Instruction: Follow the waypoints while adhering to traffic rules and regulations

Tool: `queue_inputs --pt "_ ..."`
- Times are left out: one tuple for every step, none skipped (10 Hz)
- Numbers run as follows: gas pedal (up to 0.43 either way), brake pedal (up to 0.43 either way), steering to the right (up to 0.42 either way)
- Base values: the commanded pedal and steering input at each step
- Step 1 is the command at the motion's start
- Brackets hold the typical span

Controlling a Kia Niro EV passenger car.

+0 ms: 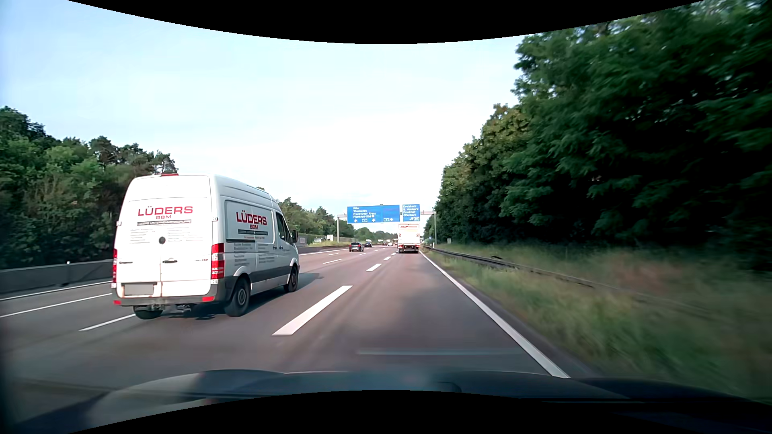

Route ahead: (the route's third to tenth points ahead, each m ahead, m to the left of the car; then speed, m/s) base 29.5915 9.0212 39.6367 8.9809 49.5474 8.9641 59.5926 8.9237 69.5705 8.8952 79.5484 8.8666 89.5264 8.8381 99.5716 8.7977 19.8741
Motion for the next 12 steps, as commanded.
queue_inputs --pt "0.118 0.0 -0.003" --pt "0.118 0.0 -0.004" --pt "0.118 0.0 -0.004" --pt "0.118 0.0 -0.004" --pt "0.118 0.0 -0.004" --pt "0.118 0.0 -0.004" --pt "0.118 0.0 -0.004" --pt "0.118 0.0 -0.003" --pt "0.118 0.0 -0.003" --pt "0.118 0.0 -0.004" --pt "0.118 0.0 -0.004" --pt "0.118 0.0 -0.004"
